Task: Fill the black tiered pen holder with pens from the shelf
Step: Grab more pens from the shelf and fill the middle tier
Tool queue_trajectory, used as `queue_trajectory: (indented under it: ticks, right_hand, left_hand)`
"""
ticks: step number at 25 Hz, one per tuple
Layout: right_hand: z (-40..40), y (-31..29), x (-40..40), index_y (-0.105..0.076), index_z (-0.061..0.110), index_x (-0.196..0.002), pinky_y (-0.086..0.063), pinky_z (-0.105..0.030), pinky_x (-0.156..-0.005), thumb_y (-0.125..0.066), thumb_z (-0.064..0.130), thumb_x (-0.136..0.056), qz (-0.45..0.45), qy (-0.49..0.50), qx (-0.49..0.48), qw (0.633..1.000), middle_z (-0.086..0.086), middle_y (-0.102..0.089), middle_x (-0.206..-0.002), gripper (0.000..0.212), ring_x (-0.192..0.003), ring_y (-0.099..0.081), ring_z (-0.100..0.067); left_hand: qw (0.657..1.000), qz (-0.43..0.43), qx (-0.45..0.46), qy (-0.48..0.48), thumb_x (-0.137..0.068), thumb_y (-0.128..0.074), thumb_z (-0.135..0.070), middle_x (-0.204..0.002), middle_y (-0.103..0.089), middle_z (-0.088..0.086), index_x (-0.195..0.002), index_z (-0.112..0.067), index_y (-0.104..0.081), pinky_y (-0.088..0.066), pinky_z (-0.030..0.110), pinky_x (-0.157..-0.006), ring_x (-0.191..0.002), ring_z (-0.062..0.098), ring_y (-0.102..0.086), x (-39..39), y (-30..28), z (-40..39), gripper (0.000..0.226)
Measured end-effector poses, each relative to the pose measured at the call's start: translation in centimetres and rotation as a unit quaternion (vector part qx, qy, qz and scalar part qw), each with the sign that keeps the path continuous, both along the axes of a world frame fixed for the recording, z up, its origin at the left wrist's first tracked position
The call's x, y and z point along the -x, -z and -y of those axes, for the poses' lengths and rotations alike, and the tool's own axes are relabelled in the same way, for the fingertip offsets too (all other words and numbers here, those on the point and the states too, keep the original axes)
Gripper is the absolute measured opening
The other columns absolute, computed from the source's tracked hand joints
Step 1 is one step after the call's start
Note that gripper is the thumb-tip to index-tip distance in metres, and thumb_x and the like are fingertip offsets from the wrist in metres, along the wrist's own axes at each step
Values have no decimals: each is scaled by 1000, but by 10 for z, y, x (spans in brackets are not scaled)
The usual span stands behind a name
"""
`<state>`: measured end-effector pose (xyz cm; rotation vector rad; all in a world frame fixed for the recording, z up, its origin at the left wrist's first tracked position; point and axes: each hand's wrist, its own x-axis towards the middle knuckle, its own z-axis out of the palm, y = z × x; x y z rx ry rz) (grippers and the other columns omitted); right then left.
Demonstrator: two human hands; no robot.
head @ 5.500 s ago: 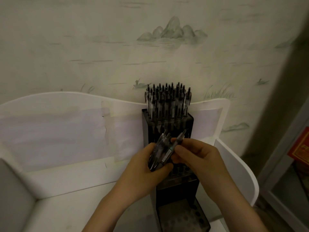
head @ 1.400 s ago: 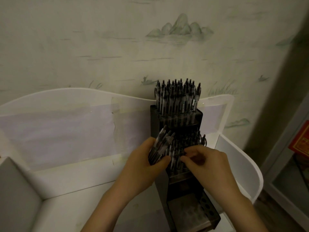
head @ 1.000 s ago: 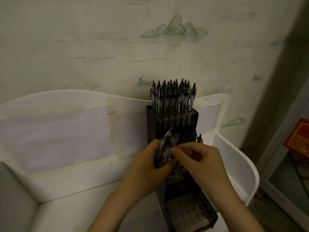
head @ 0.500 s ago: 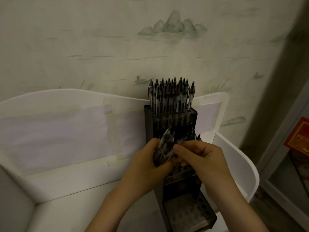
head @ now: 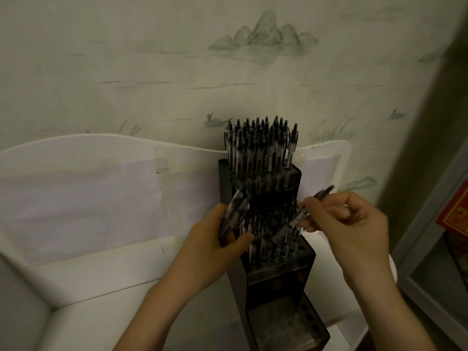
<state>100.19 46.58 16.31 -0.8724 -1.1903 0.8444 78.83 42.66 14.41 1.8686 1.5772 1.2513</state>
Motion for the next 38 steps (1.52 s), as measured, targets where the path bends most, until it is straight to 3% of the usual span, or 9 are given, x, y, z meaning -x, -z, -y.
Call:
queue_trajectory:
  ticks: [8,11,16,22,28,33,38]
  right_hand:
    - [-1,22,9,-66,20,-75,-60,-42,-73,-80,29,-74,138,32,1,990,-1,-71,-66,17,-67,-70,-19]
    - [-2,24,13,-66,21,-75,-60,-36,-72,-80,33,-73,155,34,-6,987,3,-71,-67,18,-67,-70,-14]
    - [-2,23,13,-65,25,-73,-54,-16,-63,-81,35,-72,199,51,-51,977,12,-69,-67,20,-63,-67,-5]
    - [-3,28,10,-65,27,-73,-50,-8,-62,-82,36,-71,218,44,-68,973,17,-68,-67,20,-64,-67,-1]
    - [-8,40,14,-59,29,-72,-52,-12,-59,-85,39,-67,235,38,-68,969,12,-66,-61,28,-60,-66,-2]
    - [-6,53,9,-67,29,-83,-53,-12,-71,-85,36,-67,225,0,-73,972,15,-71,-68,25,-67,-69,-1]
    - [-8,48,3,-65,27,-65,-53,-16,-61,-86,41,-62,234,-38,-67,969,8,-68,-65,26,-63,-67,-8]
  left_hand:
    - [1000,14,3,7,-84,-70,-34,-56,-51,-10,-81,-20,-48,-38,17,-45,-46,1,-44,0,1,-6,26]
    - [1000,12,-1,5,-84,-70,-35,-56,-50,-10,-81,-21,-48,-38,17,-45,-46,1,-43,1,1,-7,26]
    - [1000,10,-5,4,-84,-70,-34,-55,-50,-11,-81,-23,-48,-38,19,-46,-46,2,-44,1,0,-7,24]
    - [1000,13,-5,4,-83,-69,-36,-57,-50,-9,-82,-20,-49,-37,17,-47,-48,2,-44,2,3,-7,26]
    - [1000,19,-10,12,-84,-69,-36,-57,-48,-8,-82,-17,-48,-37,18,-47,-47,2,-43,0,2,-6,28]
    - [1000,24,-6,10,-84,-69,-33,-56,-49,-9,-80,-20,-48,-39,20,-46,-46,1,-43,0,2,-4,26]
    - [999,29,-6,17,-84,-69,-35,-57,-48,-7,-80,-17,-46,-40,26,-47,-46,3,-42,-4,1,-3,29]
